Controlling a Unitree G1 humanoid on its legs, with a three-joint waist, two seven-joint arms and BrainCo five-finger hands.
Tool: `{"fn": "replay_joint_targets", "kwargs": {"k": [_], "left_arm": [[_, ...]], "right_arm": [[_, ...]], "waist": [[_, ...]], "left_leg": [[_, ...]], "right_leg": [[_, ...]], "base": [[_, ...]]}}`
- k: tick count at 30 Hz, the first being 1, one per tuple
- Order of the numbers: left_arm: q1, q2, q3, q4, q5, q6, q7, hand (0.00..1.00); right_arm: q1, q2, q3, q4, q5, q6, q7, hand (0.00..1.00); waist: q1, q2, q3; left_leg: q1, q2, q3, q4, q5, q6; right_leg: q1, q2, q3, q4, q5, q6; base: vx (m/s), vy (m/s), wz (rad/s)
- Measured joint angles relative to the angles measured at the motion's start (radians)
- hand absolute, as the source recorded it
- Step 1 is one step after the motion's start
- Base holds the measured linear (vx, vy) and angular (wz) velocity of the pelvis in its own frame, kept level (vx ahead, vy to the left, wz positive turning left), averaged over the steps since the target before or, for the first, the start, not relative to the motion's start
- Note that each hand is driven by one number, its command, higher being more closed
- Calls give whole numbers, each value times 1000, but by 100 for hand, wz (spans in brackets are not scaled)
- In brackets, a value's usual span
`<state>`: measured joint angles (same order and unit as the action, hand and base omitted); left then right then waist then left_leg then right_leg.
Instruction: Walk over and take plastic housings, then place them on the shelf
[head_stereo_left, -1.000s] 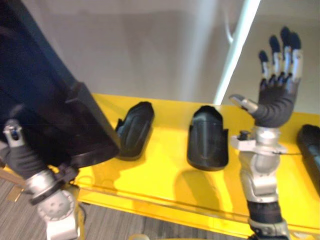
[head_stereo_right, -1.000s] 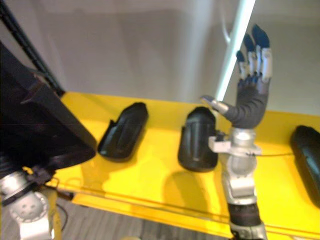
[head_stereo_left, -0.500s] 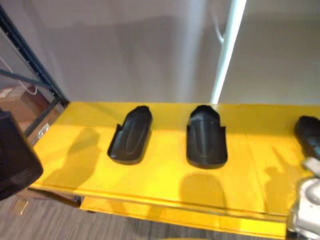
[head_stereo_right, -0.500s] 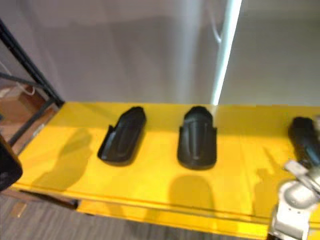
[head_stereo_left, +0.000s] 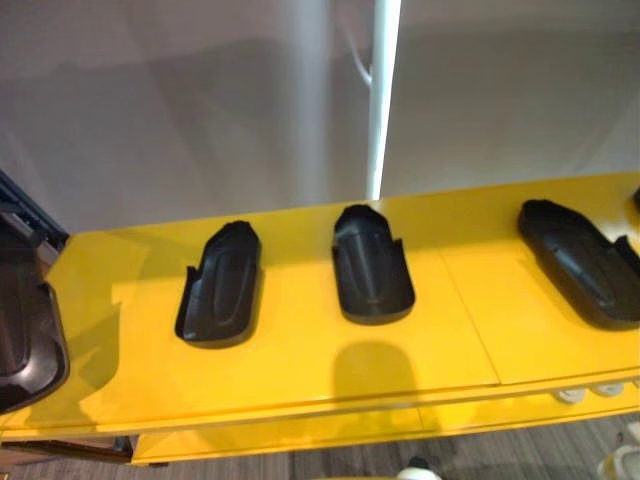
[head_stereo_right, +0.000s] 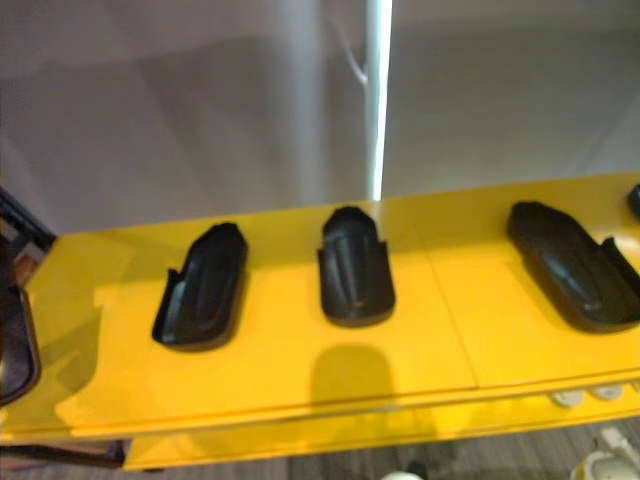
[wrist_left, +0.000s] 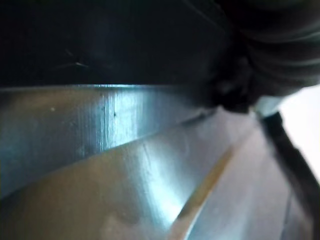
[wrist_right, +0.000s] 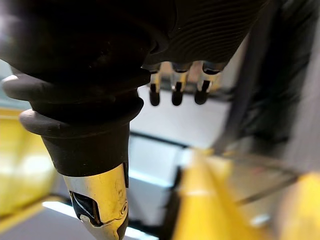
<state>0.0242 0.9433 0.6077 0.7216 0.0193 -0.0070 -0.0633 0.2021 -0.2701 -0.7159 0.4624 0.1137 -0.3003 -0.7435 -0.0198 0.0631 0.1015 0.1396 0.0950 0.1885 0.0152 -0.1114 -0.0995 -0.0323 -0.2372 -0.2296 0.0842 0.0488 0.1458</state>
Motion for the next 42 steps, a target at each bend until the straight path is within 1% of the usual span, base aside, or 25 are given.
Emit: {"fn": "replay_joint_targets", "kwargs": {"k": [2, 3, 5, 6, 8, 10, 12, 15, 19, 23, 24, 29, 32, 35, 37, 38, 39, 40, 41, 42], "left_arm": [[-26, 17, -10, 11, 0, 13, -28, 100], [-51, 33, -45, 13, 1, 28, -42, 100], [-73, 35, -66, 13, 12, 44, -60, 100], [-82, 35, -85, 13, 26, 55, -76, 100], [-87, 35, -120, 14, 30, 78, -97, 100], [-97, 39, -156, 14, 44, 112, -118, 100], [-100, 40, -164, 15, 70, 135, -120, 100], [-100, 41, -182, 29, 69, 169, -120, 100], [-100, 41, -198, 40, 69, 185, -111, 100], [-99, 31, -234, 49, 70, 188, -64, 100], [-99, 21, -234, 49, 69, 189, -57, 0], [-102, -34, -233, 50, 68, 190, -10, 0], [-102, -78, -234, 51, 67, 191, 22, 0], [-104, -111, -234, 51, 67, 195, 73, 0], [-110, -142, -233, 51, 67, 205, 142, 0], [-113, -150, -233, 51, 67, 209, 165, 0], [-122, -165, -230, 49, 67, 216, 221, 0], [-126, -172, -227, 46, 67, 221, 257, 0], [-134, -173, -217, 38, 66, 229, 312, 0], [-141, -174, -187, 10, 66, 229, 379, 0]], "right_arm": [[-1, 3, 0, 38, 15, -2, 0, 0], [-5, 4, 0, 67, 44, -10, 0, 0], [-5, 6, -1, 82, 69, -12, 0, 0], [-9, 7, -1, 102, 71, -22, 1, 0], [-16, 12, 0, 124, 79, -29, 2, 0], [-27, 23, 0, 164, 90, -31, 3, 0], [-31, 35, 1, 187, 92, -31, 4, 0], [-29, 40, 1, 209, 108, -37, 8, 0], [-30, 41, 1, 216, 108, -37, 26, 0], [-31, 40, -18, 216, 109, -43, 34, 0], [-29, 40, -18, 216, 109, -44, 40, 0], [-30, 28, -26, 214, 109, -44, 55, 0], [-30, 17, -48, 210, 109, -44, 69, 0], [-27, 5, -65, 204, 109, -46, 73, 0], [-21, 0, -68, 172, 109, -53, 84, 0], [-21, -1, -68, 167, 109, -60, 89, 0], [-21, -1, -68, 152, 109, -80, 91, 0], [-21, -1, -67, 139, 109, -90, 91, 0], [-21, -1, -64, 100, 108, -101, 92, 0], [-19, -1, -59, 45, 106, -121, 94, 0]], "waist": [[1, 1, 5], [-1, 1, 7], [-6, -1, 9], [-10, -5, 10], [-18, -14, 13], [-21, -33, 16], [-21, -48, 16], [-21, -63, 12], [-22, -77, 20], [-20, -82, 23], [-20, -82, 24], [-20, -77, 27], [-20, -69, 32], [-21, -57, 39], [-23, -45, 45], [-23, -44, 45], [-22, -41, 45], [-22, -40, 45], [-22, -40, 45], [-22, -41, 45]], "left_leg": [[2, -1, 13, 0, 0, 0], [2, -2, 13, 0, 0, 0], [2, -1, 14, 0, 0, 0], [2, -1, 14, -1, 0, 0], [2, -1, 14, -1, 0, 0], [2, 0, 15, -2, 0, 0], [1, 0, 16, -3, 0, 0], [2, 0, 18, -3, -2, -3], [2, 1, 23, -2, -2, -3], [2, 1, 32, -2, -3, -2], [2, 1, 32, -2, -4, -2], [8, 0, 35, -2, -5, -2], [17, 0, 38, -3, -6, -2], [17, 0, 39, -3, -7, -1], [18, 0, 39, -3, -7, -2], [18, 0, 39, -3, -7, -2], [18, 0, 39, -3, -7, -2], [19, 0, 39, -3, -7, -2], [19, 0, 39, -4, -8, -3], [19, 0, 39, -5, -8, -4]], "right_leg": [[-6, 0, 11, 3, 0, 0], [-6, 0, 11, 3, 0, 0], [-6, 0, 11, 3, 0, -1], [-6, 0, 11, 3, 0, -1], [-6, 1, 11, 3, 0, -1], [-7, 2, 11, 3, -1, -2], [-8, 3, 11, 3, -1, -2], [-8, 3, 11, 3, 0, -3], [-7, 4, 11, 3, 0, -2], [-9, 3, 13, 3, 0, -2], [-9, 4, 13, 3, -1, -3], [-6, 3, 16, 3, -1, -4], [-1, 2, 19, 4, -2, -5], [-1, 2, 20, 5, -2, -6], [-1, 2, 21, 5, -2, -6], [-1, 2, 21, 5, -2, -5], [-1, 3, 21, 5, -2, -5], [0, 3, 21, 5, -2, -4], [-1, 3, 26, 5, -1, -4], [-1, 4, 27, 5, -1, -3]], "base": [[-16, 5, -13], [-8, 5, -4], [0, 0, 0], [0, 0, 0], [0, 0, 0], [0, 0, 0], [0, 0, 0], [0, 0, 0], [0, 0, 0], [0, 0, 0], [0, 0, 0], [-2, 1, -1], [-10, 3, -3], [0, 0, 0], [0, 0, 0], [0, 0, 0], [0, 0, 0], [0, 0, 0], [0, 0, 0], [0, 0, 0]]}}
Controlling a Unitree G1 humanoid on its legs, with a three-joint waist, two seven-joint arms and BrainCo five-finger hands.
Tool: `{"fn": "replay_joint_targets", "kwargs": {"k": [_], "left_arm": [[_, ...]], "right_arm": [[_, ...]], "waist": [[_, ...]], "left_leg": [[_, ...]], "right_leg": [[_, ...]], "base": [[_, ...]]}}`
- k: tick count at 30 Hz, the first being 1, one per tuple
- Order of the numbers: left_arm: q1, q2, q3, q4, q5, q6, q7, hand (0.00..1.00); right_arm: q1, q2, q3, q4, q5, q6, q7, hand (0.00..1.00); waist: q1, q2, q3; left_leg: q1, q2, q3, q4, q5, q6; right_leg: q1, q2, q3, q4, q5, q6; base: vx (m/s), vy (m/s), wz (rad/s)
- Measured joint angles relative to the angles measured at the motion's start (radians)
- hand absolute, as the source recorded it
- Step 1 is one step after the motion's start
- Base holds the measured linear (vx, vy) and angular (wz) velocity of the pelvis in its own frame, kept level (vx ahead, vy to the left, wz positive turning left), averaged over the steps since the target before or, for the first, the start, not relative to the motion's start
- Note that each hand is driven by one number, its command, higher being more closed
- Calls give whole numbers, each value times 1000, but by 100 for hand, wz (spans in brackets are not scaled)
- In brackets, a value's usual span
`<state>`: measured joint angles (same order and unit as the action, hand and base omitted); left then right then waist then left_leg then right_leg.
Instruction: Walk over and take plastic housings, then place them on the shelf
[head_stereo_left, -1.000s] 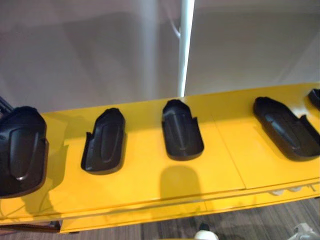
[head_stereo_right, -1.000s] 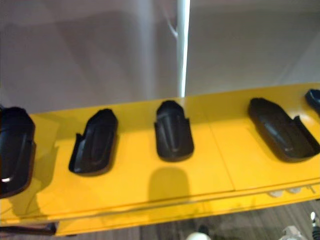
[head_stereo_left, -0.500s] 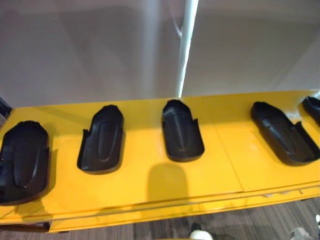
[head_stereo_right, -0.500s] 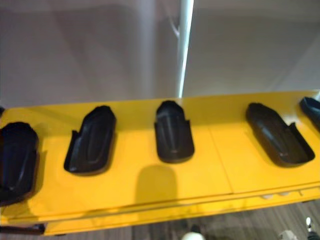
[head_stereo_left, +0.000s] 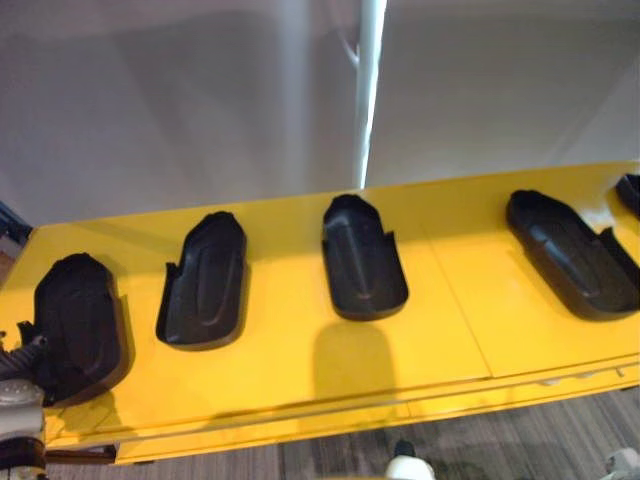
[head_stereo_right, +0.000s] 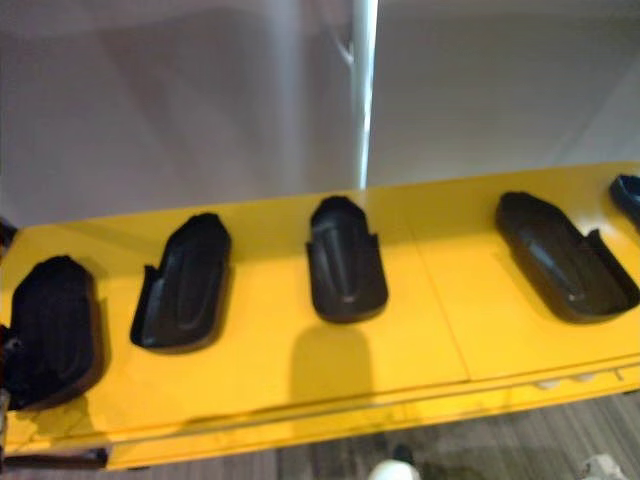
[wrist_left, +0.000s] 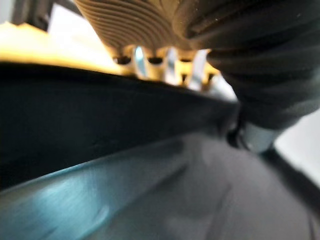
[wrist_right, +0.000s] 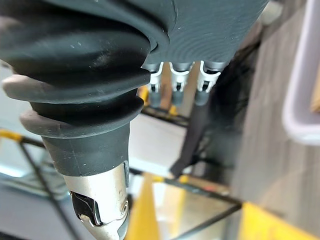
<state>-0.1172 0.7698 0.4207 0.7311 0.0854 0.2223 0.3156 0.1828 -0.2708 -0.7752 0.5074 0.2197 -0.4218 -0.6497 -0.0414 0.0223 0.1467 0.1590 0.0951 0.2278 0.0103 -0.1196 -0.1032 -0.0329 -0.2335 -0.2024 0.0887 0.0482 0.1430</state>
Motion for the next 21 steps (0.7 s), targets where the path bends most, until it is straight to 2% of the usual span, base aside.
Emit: {"fn": "replay_joint_targets", "kwargs": {"k": [1, 3, 7, 8, 9, 10, 12, 15, 17, 19, 20, 21], "left_arm": [[-4, 1, 18, -21, 0, 0, 35, 0], [-44, 16, 72, -100, 1, -2, 172, 0], [-133, 78, 80, -159, 2, -3, 317, 0], [-148, 91, 79, -162, 1, -8, 335, 0], [-186, 119, 77, -163, 1, -35, 378, 0], [-200, 130, 77, -165, 1, -44, 390, 0], [-234, 146, 77, -210, -5, -100, 427, 0], [-230, 132, 80, -443, -81, -182, 417, 0], [-181, 69, 114, -631, -138, -224, 398, 0], [-88, -102, 159, -839, -226, -288, 344, 0], [-57, -153, 168, -891, -242, -301, 330, 0], [8, -247, 176, -976, -243, -324, 310, 0]], "right_arm": [[2, 0, 2, -34, -2, -12, 2, 0], [7, -1, 15, -152, -32, -63, 17, 0], [-10, -8, 109, -295, -58, -118, 43, 0], [-14, -10, 126, -309, -66, -123, 45, 0], [-19, -12, 163, -342, -76, -125, 54, 0], [-23, -13, 176, -352, -77, -127, 61, 0], [-36, -13, 210, -381, -75, -128, 85, 0], [-45, -13, 243, -449, -77, -129, 111, 0], [-63, -13, 266, -517, -79, -129, 129, 0], [-73, -12, 289, -605, -89, -128, 147, 0], [-75, -12, 293, -624, -91, -127, 148, 0], [-78, -10, 308, -655, -100, -121, 148, 0]], "waist": [[1, 0, 0], [8, -2, -1], [14, -2, -4], [15, -3, -4], [21, -3, -4], [23, -3, -4], [25, -5, -6], [31, -8, -8], [32, -3, -16], [30, 12, -28], [32, 15, -30], [34, 17, -32]], "left_leg": [[1, 0, 0, 0, 0, 0], [3, 0, 0, 0, 0, -1], [26, 4, 0, 0, -2, -3], [28, 4, 0, 0, -3, -5], [28, 4, 0, 0, -3, -6], [28, 4, 0, 0, -3, -6], [28, 3, -7, 0, -4, -6], [25, 4, -27, 0, -3, -6], [25, 4, -34, -1, -3, -6], [24, 4, -59, -1, -3, -6], [24, 5, -65, -1, -3, -6], [24, 8, -79, -1, -3, -6]], "right_leg": [[0, 0, 1, 0, 1, 1], [2, 0, 3, 0, 3, 5], [33, 6, 2, -17, 6, 9], [35, 7, 2, -20, 6, 10], [38, 7, 1, -27, 10, 12], [39, 8, 1, -31, 13, 12], [58, 7, -13, -55, 22, 14], [81, 6, -40, -75, 29, 17], [94, 6, -49, -92, 34, 19], [122, 6, -81, -115, 38, 20], [130, 7, -93, -120, 38, 20], [144, 9, -106, -130, 38, 20]], "base": [[0, 0, 0], [0, 0, 0], [0, -1, -1], [0, 0, 0], [0, 0, 0], [0, 0, 0], [-9, -5, 11], [9, -12, 19], [20, -11, 17], [37, -17, 27], [32, -27, 36], [17, -23, 24]]}}
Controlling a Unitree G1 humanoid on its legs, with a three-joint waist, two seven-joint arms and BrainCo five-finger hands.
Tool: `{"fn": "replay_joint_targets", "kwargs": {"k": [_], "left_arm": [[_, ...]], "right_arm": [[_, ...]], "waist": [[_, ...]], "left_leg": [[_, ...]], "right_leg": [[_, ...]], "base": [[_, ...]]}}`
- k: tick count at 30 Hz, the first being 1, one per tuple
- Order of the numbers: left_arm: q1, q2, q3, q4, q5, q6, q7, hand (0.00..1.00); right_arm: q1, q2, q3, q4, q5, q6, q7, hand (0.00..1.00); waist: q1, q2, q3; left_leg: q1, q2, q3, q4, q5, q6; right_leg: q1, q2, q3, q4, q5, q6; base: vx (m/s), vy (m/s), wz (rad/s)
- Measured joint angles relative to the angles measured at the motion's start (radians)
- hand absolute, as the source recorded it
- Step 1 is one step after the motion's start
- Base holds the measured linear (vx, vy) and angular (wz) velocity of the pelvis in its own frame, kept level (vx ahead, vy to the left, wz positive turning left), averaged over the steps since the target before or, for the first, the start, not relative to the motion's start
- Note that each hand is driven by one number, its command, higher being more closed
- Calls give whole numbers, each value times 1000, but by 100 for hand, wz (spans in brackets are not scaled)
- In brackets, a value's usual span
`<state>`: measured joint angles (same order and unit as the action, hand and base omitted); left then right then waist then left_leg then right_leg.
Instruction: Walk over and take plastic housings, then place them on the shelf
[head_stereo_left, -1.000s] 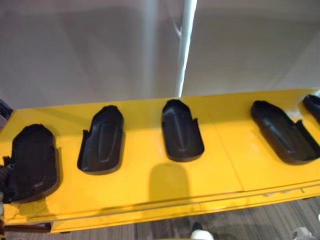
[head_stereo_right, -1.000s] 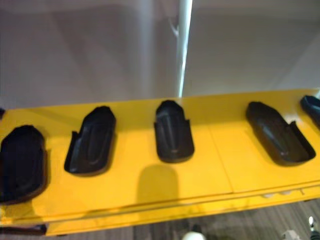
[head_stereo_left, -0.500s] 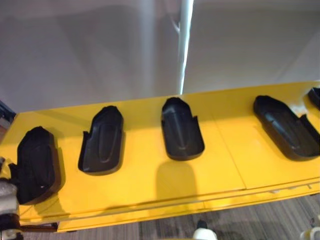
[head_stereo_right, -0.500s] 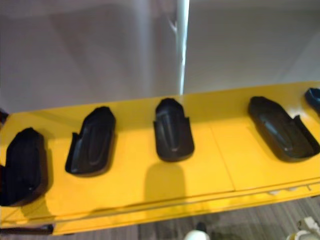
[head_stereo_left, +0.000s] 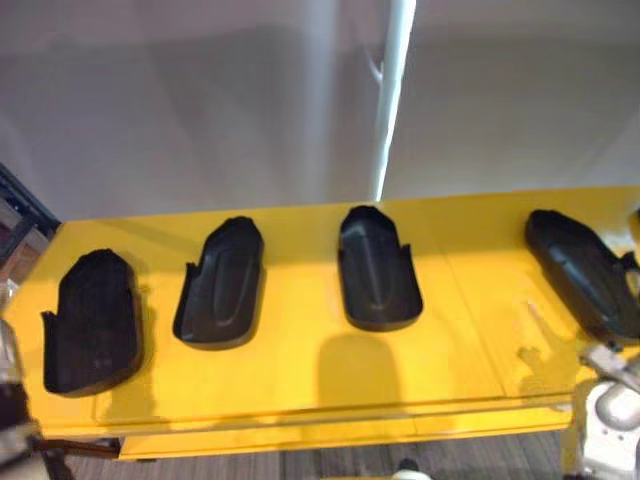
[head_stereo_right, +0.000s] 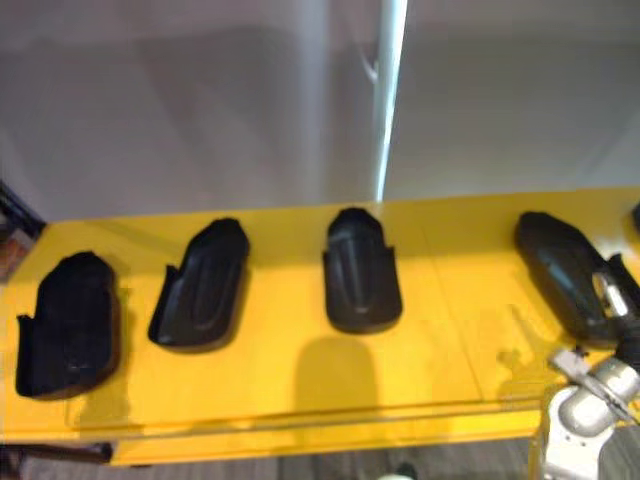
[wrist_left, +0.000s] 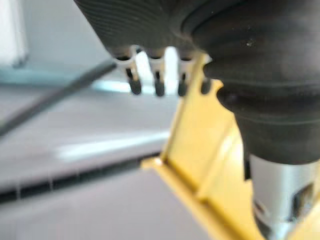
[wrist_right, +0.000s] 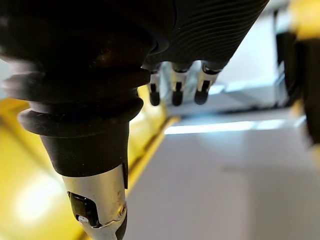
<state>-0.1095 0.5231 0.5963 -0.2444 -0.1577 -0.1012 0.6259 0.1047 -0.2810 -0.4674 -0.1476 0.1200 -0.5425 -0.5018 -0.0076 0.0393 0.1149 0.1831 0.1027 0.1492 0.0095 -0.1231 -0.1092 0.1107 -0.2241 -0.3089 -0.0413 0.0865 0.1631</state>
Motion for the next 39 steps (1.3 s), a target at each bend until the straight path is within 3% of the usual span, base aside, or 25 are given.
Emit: {"fn": "replay_joint_targets", "kwargs": {"k": [2, 3, 6, 8, 12, 17, 22, 26, 28, 30, 32, 36, 39], "left_arm": [[110, -141, 1, -116, 2, -25, -26, 0], [169, -227, 1, -184, -2, -44, -48, 100], [293, -372, -9, -324, -2, -95, -70, 100], [340, -409, -23, -362, 0, -116, -68, 100], [422, -502, -93, -420, -17, -119, -88, 100], [458, -536, -148, -423, -32, -90, -153, 100], [462, -536, -188, -402, -7, 46, -179, 100], [462, -534, -189, -333, -34, 127, -197, 100], [462, -529, -187, -299, 40, 176, -163, 100], [462, -505, -185, -255, 257, 232, -157, 100], [462, -448, -179, -236, 367, 268, -167, 100], [461, -344, -174, -218, 448, 333, -307, 100], [463, -340, -177, -187, 448, 365, -377, 100]], "right_arm": [[-4, 7, 22, -47, -30, 7, 1, 0], [-8, 16, 32, -75, -52, 18, 2, 0], [-37, 45, 68, -112, -80, 50, 1, 0], [-56, 59, 98, -119, -95, 69, -3, 0], [-69, 100, 176, -121, -106, 108, -27, 0], [-70, 106, 204, -120, -117, 128, -65, 0], [-84, 106, 251, -119, -144, 146, -90, 0], [-89, 106, 257, -112, -145, 156, -94, 0], [-88, 105, 258, -104, -158, 158, -108, 0], [-88, 97, 257, -104, -165, 159, -115, 0], [-88, 81, 257, -104, -164, 159, -116, 0], [-84, 58, 250, -104, -132, 157, -122, 0], [-78, 58, 245, -105, -121, 158, -109, 0]], "waist": [[16, 0, -1], [24, -3, -2], [47, -13, -5], [58, -14, -5], [61, -22, -5], [63, -29, -1], [62, -41, 6], [62, -47, 10], [60, -49, 11], [55, -49, 11], [56, -49, 12], [48, -49, 12], [48, -49, 12]], "left_leg": [[-6, 6, -10, 1, 0, 0], [-10, 6, -30, 1, 1, -1], [-10, 6, -55, 4, 1, -2], [-12, 4, -73, 6, 2, -3], [-46, -1, -109, 28, 2, -3], [-64, -1, -129, 33, 5, -6], [-72, -2, -142, 33, 10, -9], [-74, -2, -142, 32, 10, -9], [-74, -1, -140, 32, 10, -9], [-70, 1, -134, 31, 10, -9], [-61, 4, -114, 29, 10, -9], [-57, 4, -98, 26, 10, -9], [-55, 5, -88, 24, 10, -9]], "right_leg": [[9, 4, -22, -7, 0, 0], [18, 5, -37, -11, 0, 0], [43, 5, -66, -22, 0, 0], [57, 3, -83, -23, -1, -1], [62, -2, -117, -23, -3, -3], [62, -1, -135, -22, -4, -3], [61, -2, -150, -20, -5, -5], [58, -2, -151, -20, -5, -5], [55, -1, -149, -20, -5, -5], [50, 0, -142, -19, -5, -5], [47, 1, -126, -17, -5, -5], [38, 1, -108, -13, -5, -5], [30, 1, -99, -8, -5, -5]], "base": [[8, -30, 28], [5, -27, 34], [-6, -11, 28], [-24, -2, 29], [-47, 1, 25], [-19, 2, 12], [11, 8, 8], [2, 2, 1], [5, 5, -2], [10, 9, -8], [5, 14, -21], [-23, 16, -12], [-15, 14, -13]]}}
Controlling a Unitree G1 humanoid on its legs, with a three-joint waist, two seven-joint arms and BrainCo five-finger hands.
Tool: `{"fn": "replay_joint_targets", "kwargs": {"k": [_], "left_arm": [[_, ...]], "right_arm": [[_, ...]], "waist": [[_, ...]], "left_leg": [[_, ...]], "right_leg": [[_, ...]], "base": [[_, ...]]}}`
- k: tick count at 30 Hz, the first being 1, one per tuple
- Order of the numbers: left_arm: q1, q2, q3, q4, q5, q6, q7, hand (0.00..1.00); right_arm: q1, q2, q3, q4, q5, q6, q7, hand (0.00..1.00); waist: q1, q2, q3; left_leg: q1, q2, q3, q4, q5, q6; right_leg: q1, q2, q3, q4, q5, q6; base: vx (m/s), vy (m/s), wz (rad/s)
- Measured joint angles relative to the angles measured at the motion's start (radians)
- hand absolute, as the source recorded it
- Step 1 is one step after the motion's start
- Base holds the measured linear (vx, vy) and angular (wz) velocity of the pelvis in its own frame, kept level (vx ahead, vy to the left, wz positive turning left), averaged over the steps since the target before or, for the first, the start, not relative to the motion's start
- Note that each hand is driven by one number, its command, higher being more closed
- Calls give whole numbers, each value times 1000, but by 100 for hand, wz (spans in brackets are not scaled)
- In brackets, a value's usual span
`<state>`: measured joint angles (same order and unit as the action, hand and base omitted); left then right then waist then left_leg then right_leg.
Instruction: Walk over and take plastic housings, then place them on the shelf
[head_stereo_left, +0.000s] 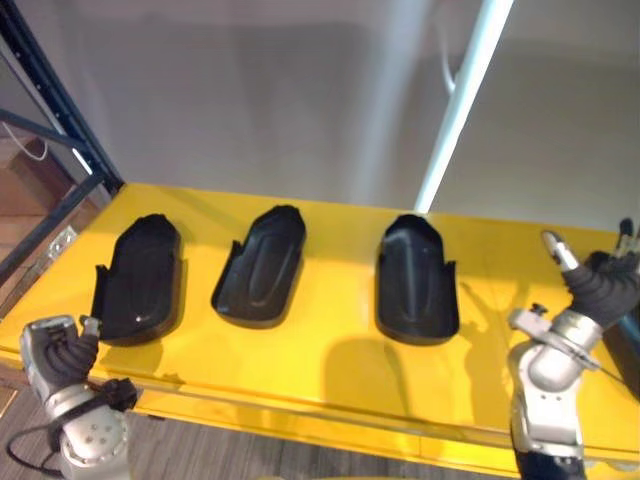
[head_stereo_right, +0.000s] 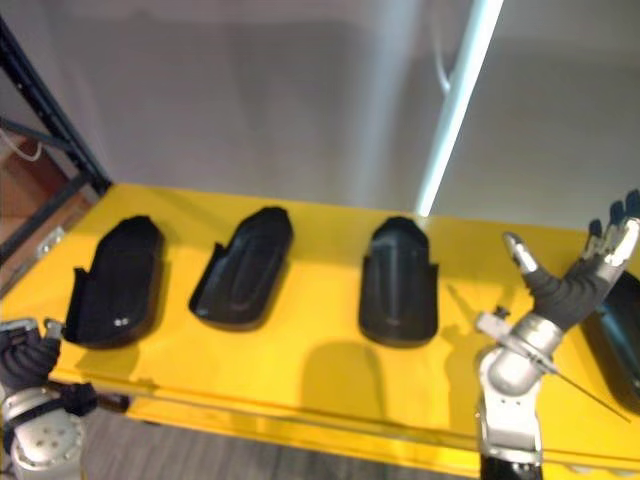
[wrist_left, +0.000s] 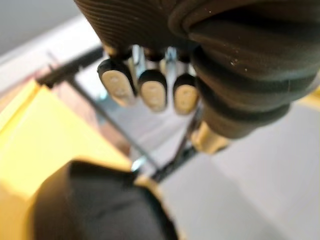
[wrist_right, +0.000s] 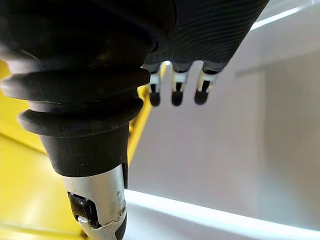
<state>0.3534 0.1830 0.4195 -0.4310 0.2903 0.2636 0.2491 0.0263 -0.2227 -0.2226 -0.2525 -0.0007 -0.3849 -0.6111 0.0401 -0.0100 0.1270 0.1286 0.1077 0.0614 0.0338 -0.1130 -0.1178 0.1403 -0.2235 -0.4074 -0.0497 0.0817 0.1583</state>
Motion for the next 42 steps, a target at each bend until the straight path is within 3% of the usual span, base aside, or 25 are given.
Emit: {"fn": "replay_joint_targets", "kwargs": {"k": [9, 15, 20, 24, 36, 42], "left_arm": [[12, 0, -3, 18, -5, 6, -107, 100], [28, 4, -11, 18, -5, 5, -189, 100], [41, 5, -14, 17, -5, 7, -259, 100], [41, 7, -37, 17, -4, 37, -300, 100], [41, 8, -51, 22, 6, 76, -339, 100], [37, 9, -71, 43, 4, 89, -293, 100]], "right_arm": [[0, 0, -12, -3, 4, 2, 28, 0], [0, 0, -12, -7, -2, 39, 27, 0], [0, -1, -12, -16, 6, 39, 27, 0], [0, -2, -11, -16, 6, 41, 28, 0], [0, -2, -11, -16, 8, 45, 46, 0], [0, -5, -11, -16, 8, 46, 46, 0]], "waist": [[2, 3, 1], [2, 9, 5], [2, 22, 12], [2, 25, 14], [2, 26, 13], [1, 30, 11]], "left_leg": [[2, 0, 1, -2, 0, 0], [2, 0, 1, -3, 0, 0], [2, -1, 0, -4, 0, 0], [0, -1, -1, -4, 0, 0], [0, -1, -1, -5, 0, 0], [0, -1, -1, -5, 0, 0]], "right_leg": [[1, 0, 0, 0, 0, 0], [0, -1, -1, 0, 0, 0], [0, -1, -2, 0, 0, 0], [0, -1, -2, 0, 0, 0], [0, -2, -2, 0, 0, 0], [0, -2, -2, 0, 0, 0]], "base": [[0, 0, 0], [0, 0, 0], [0, 0, 0], [0, 0, 0], [0, 0, 0], [0, 0, 0]]}}
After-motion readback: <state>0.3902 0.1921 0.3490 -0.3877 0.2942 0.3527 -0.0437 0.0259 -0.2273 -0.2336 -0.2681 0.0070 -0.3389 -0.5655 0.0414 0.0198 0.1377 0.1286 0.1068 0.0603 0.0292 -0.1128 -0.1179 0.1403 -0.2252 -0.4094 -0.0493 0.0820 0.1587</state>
